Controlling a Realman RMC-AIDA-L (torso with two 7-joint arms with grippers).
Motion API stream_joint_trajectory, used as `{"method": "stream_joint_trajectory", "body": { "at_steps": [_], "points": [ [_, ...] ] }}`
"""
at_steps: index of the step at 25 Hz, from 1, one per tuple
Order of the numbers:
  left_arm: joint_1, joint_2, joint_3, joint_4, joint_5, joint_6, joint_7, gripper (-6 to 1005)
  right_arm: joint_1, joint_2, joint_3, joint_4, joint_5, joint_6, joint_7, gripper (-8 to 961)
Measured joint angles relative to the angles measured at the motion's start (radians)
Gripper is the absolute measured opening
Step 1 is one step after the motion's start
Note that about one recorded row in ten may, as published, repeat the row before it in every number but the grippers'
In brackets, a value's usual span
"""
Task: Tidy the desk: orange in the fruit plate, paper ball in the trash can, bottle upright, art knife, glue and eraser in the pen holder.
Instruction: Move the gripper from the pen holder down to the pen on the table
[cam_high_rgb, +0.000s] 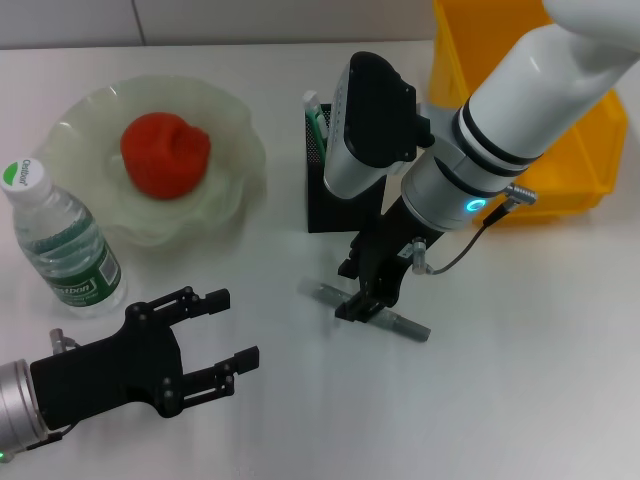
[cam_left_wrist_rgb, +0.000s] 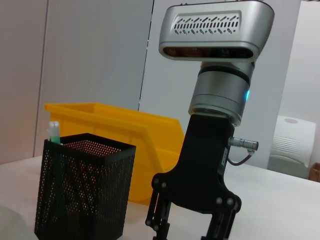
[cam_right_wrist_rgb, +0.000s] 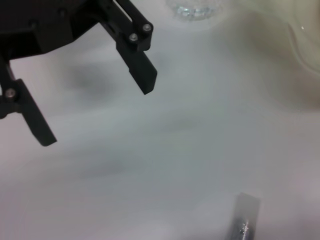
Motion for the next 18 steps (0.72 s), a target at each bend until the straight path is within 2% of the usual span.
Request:
{"method": "stream_joint_trajectory", "body": {
  "at_steps": [4,9,12,18],
  "points": [
    [0.000,0.000,-0.002,0.000,0.000,0.000,-0.002,750,0.001,0.000,-0.002,0.008,0.000,0.015,0.000,692],
    [-0.001,0.000,-0.002,0.000,0.000,0.000,-0.005,751,0.001,0.000,-0.012,0.015,0.001,0.022,0.000,500],
    [-0.002,0.000,-0.001,0.000,0.000,0.000,-0.007,751,0.001,0.000,-0.030,0.016,0.006,0.025,0.000,430],
    [-0.005,0.000,-0.001,0.000,0.000,0.000,-0.008,751,0.001,0.000,-0.077,0.019,0.023,0.055,0.001,422]
  ]
}}
